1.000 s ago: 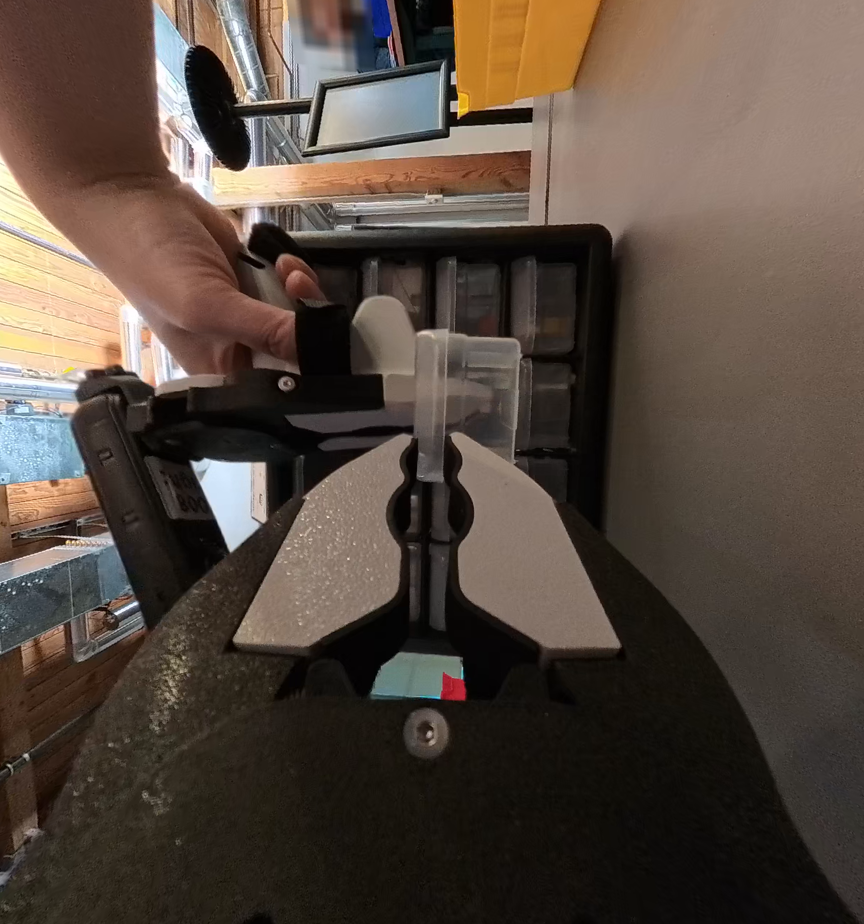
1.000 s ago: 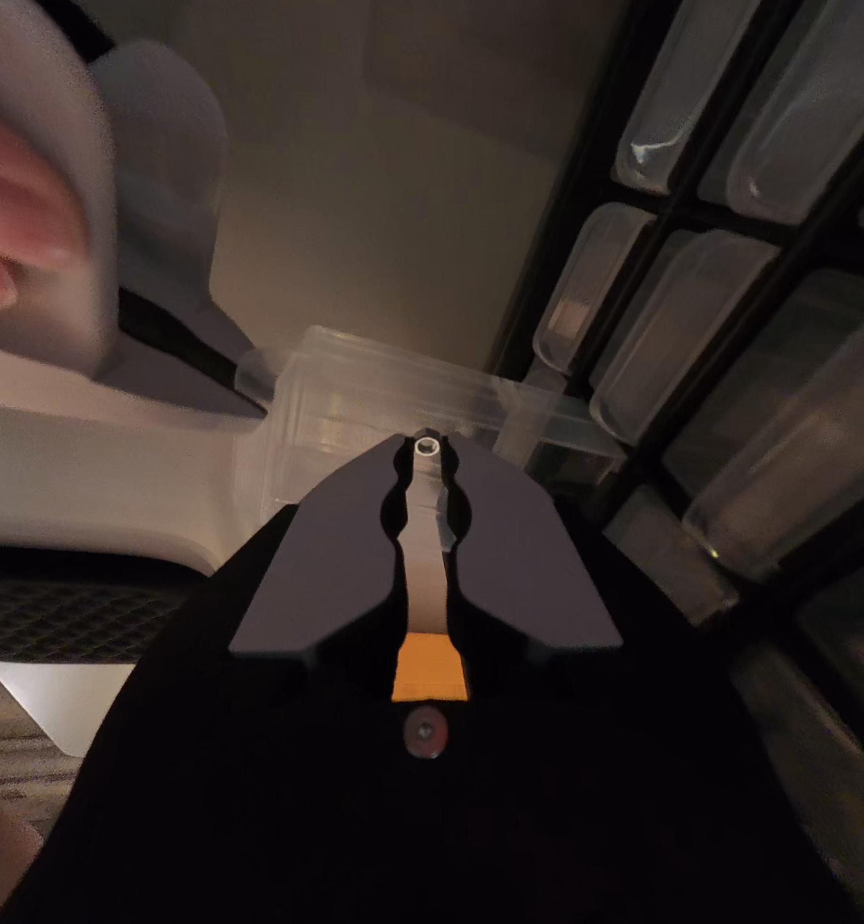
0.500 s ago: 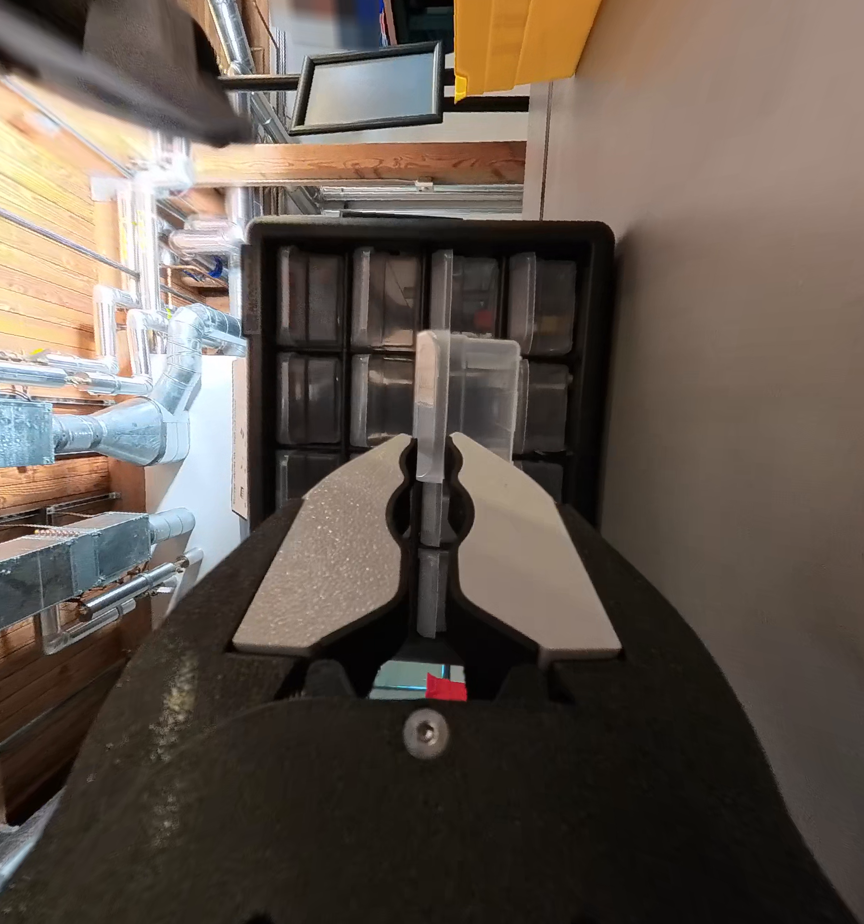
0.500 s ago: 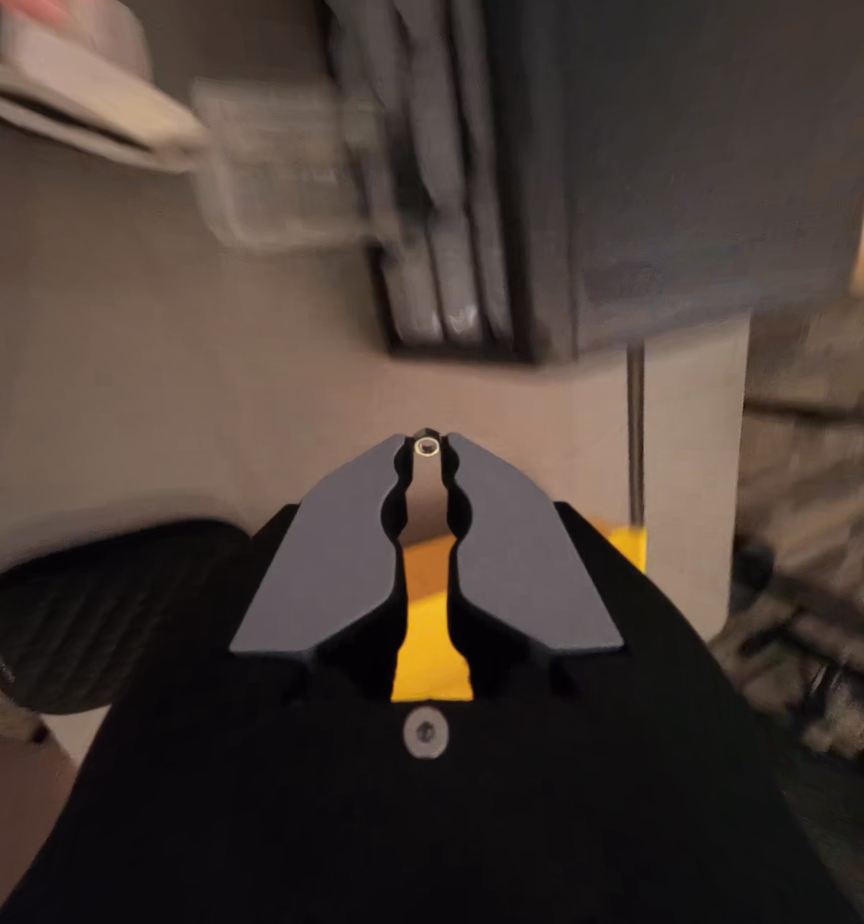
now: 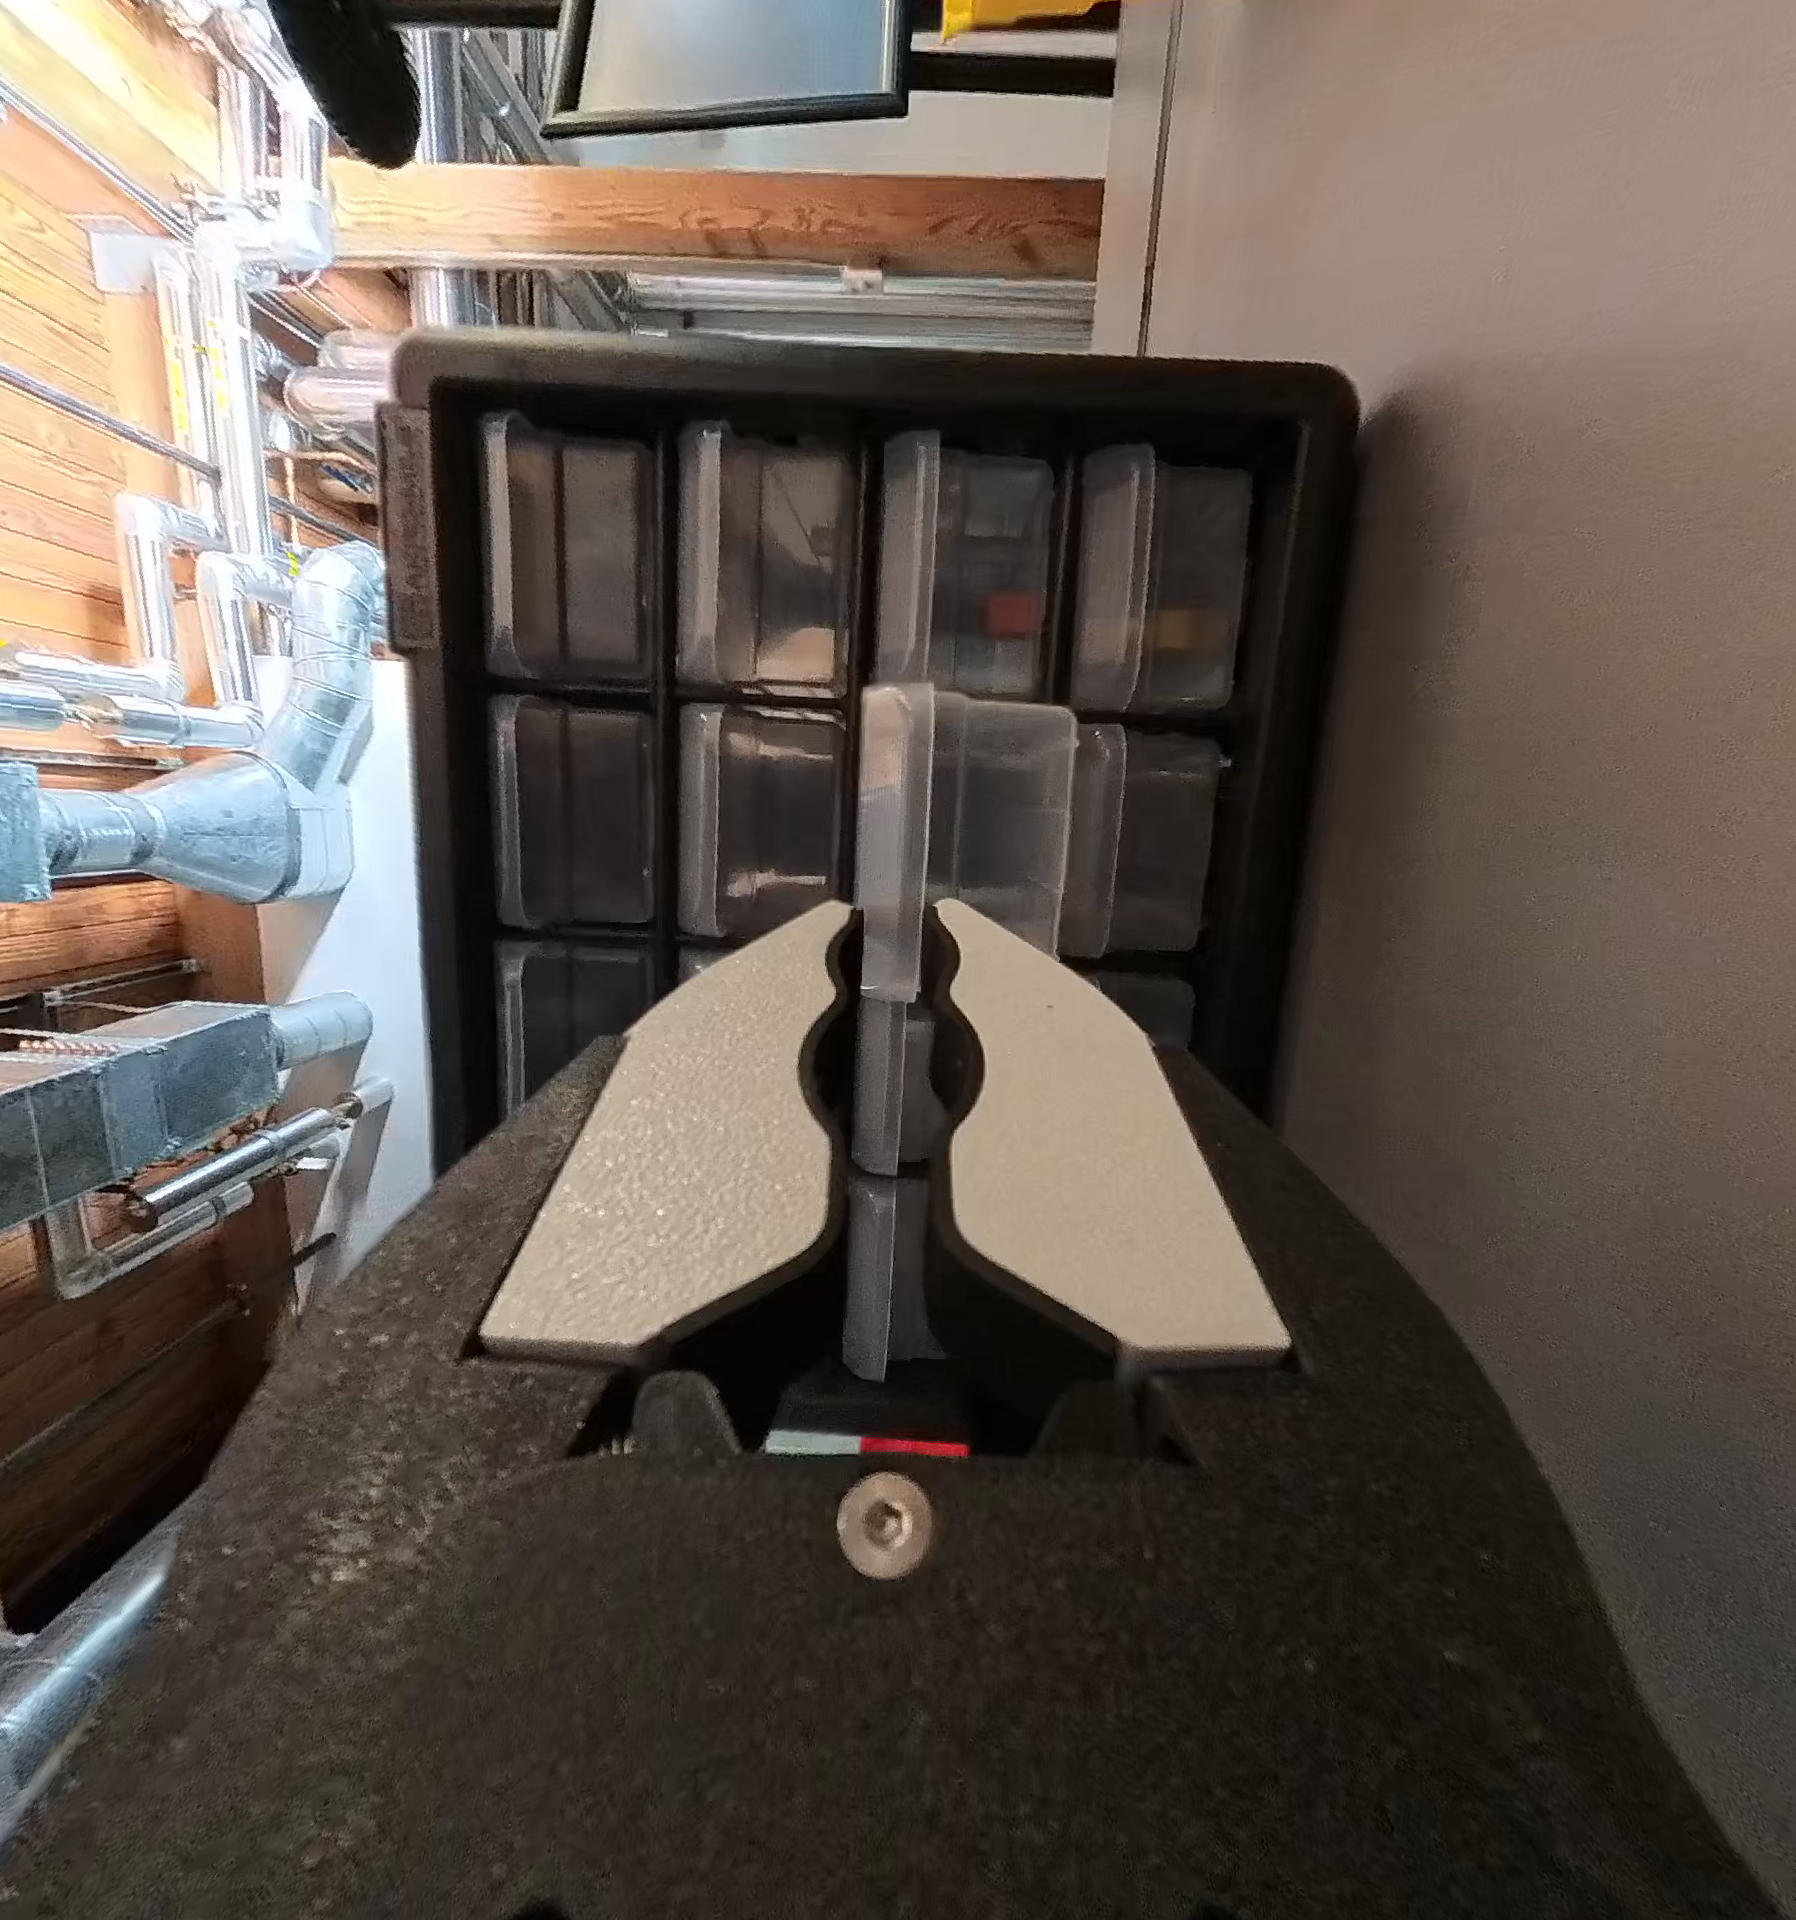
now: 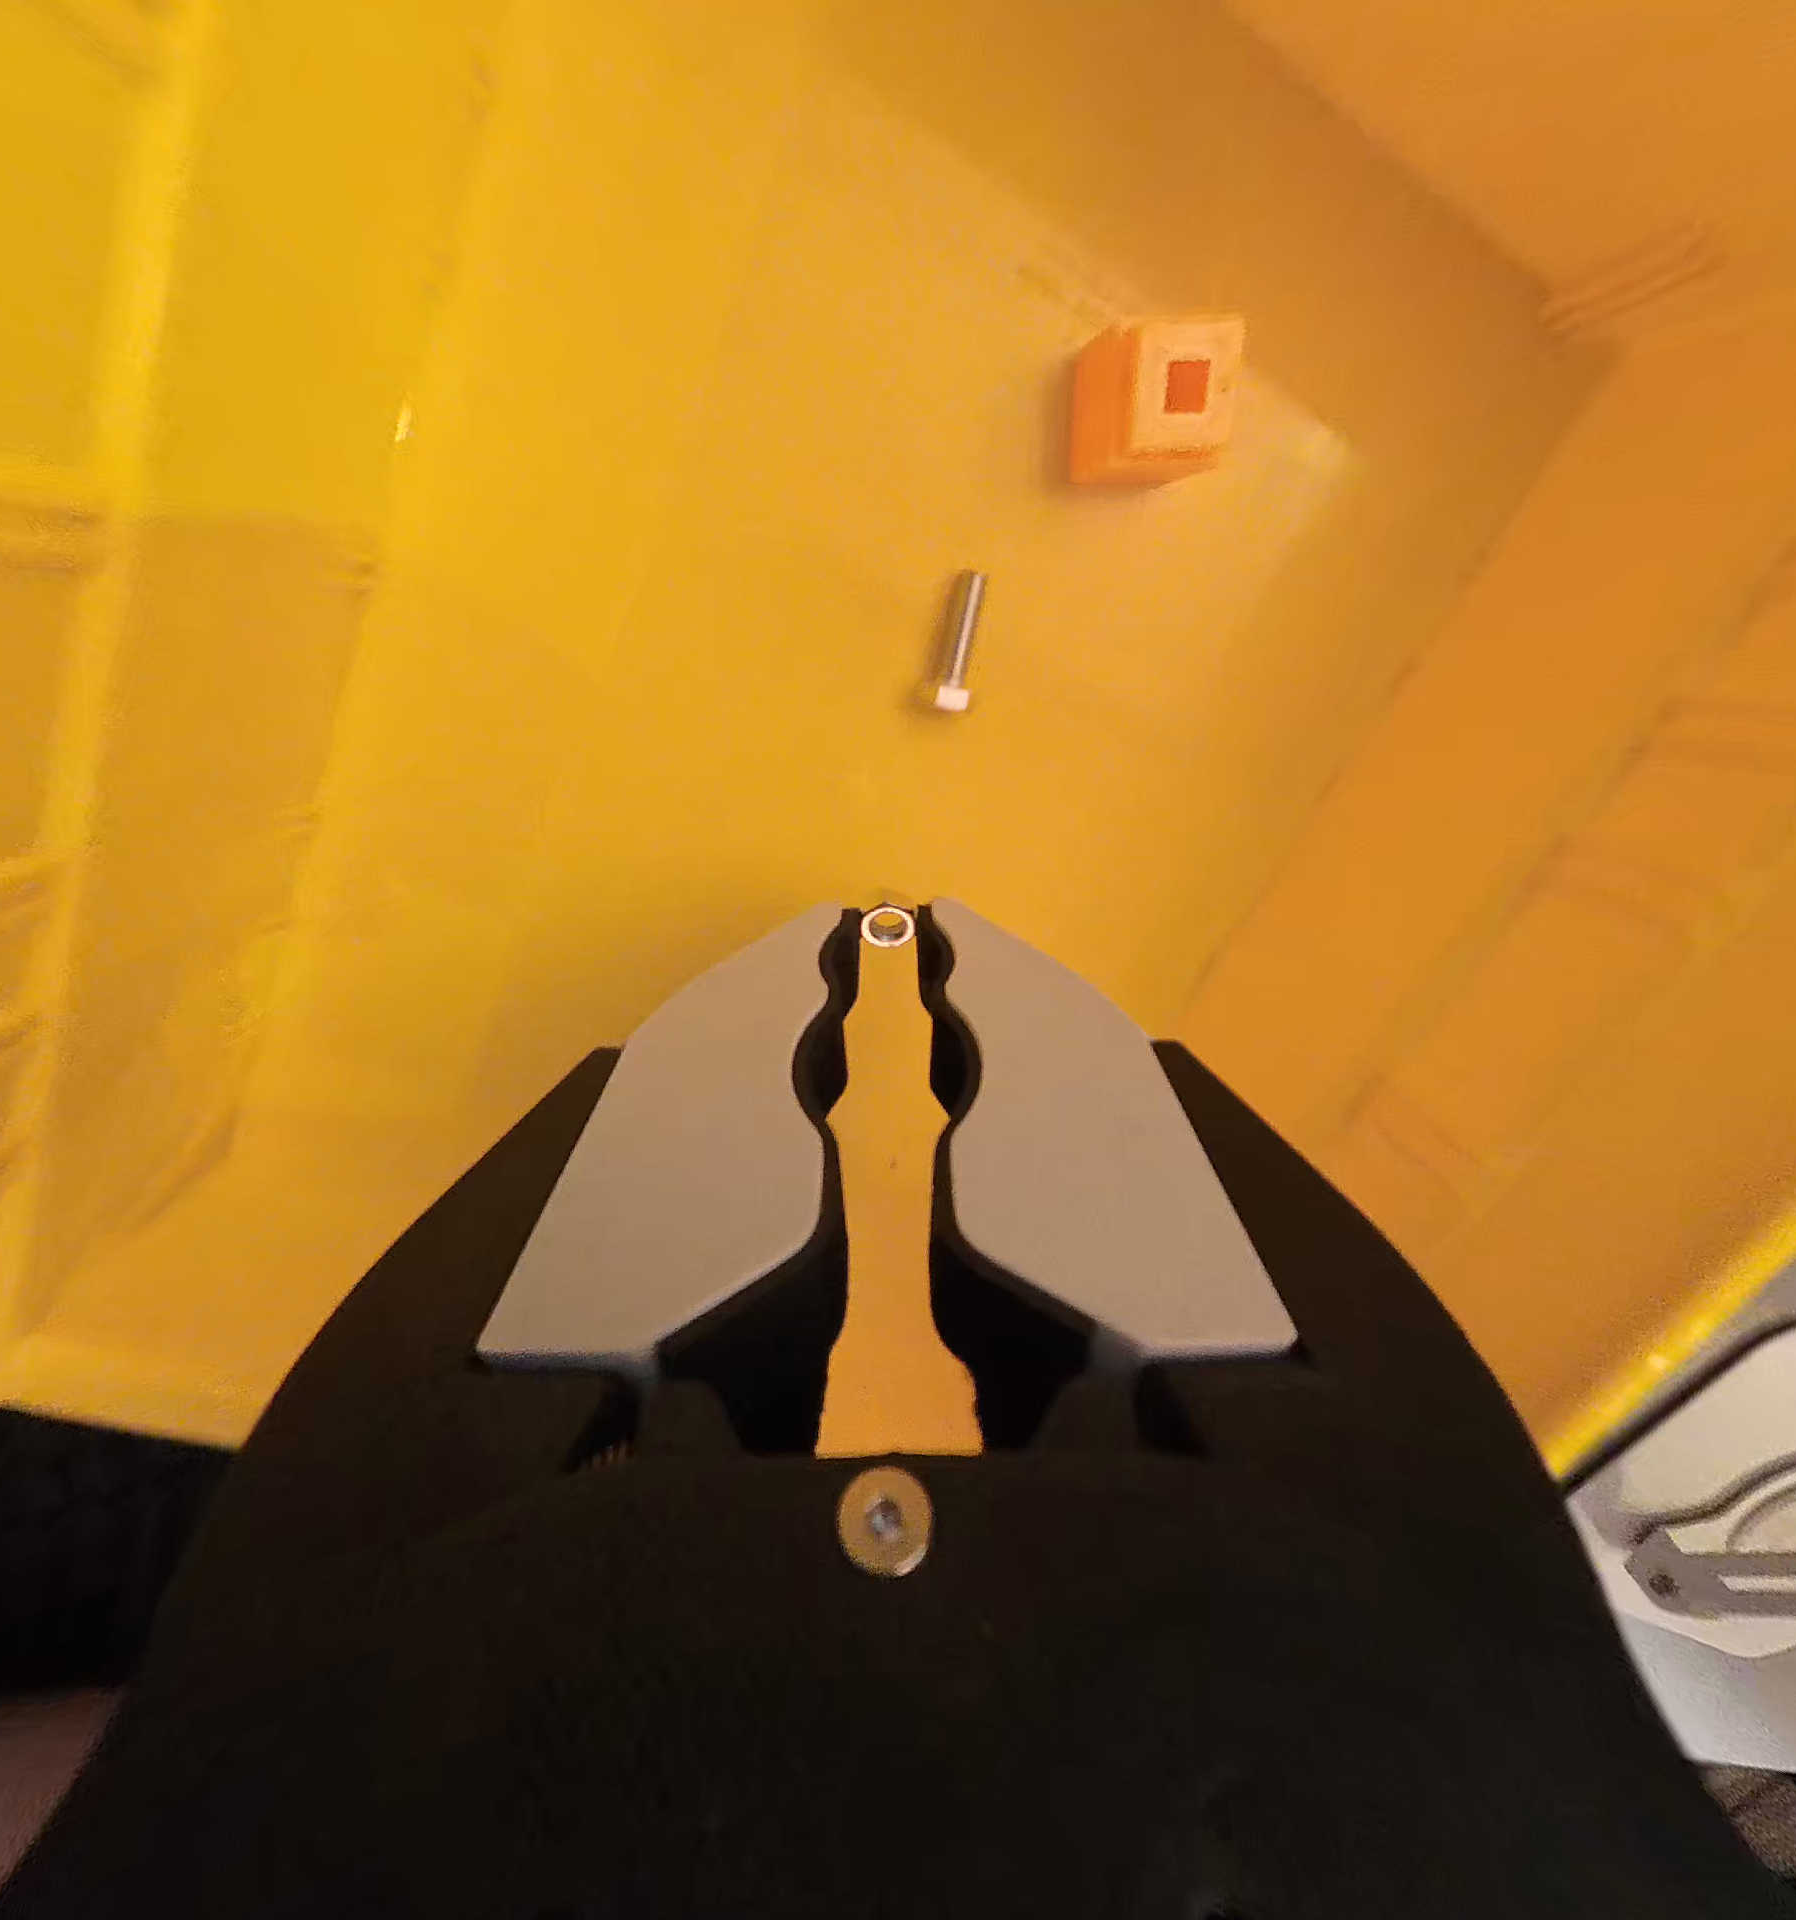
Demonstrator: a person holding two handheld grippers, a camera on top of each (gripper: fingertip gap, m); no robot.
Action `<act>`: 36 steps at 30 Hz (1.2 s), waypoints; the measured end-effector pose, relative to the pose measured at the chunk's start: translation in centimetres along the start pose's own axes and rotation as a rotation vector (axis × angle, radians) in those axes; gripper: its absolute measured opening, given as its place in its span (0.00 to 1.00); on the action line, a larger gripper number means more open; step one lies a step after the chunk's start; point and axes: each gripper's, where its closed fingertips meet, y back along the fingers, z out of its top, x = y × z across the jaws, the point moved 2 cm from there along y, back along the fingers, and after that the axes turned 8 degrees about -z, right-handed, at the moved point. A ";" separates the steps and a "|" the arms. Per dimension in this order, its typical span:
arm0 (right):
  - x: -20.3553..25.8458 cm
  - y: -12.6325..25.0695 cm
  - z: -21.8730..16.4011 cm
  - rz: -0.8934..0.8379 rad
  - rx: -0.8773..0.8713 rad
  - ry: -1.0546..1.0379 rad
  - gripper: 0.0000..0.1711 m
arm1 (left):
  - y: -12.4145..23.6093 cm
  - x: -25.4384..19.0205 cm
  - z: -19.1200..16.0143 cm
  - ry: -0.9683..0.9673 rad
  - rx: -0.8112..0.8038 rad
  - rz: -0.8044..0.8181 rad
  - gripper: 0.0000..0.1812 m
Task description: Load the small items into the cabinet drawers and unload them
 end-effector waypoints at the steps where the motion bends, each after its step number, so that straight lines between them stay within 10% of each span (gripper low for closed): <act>1: 0.0 -0.6 0.2 0.009 -0.002 -0.008 0.07 | -0.3 0.1 -0.2 0.003 0.008 -0.002 0.05; 36: 0.6 3.5 0.1 0.035 -0.148 0.038 0.12 | -3.2 -0.3 1.6 -0.004 -0.015 0.125 0.16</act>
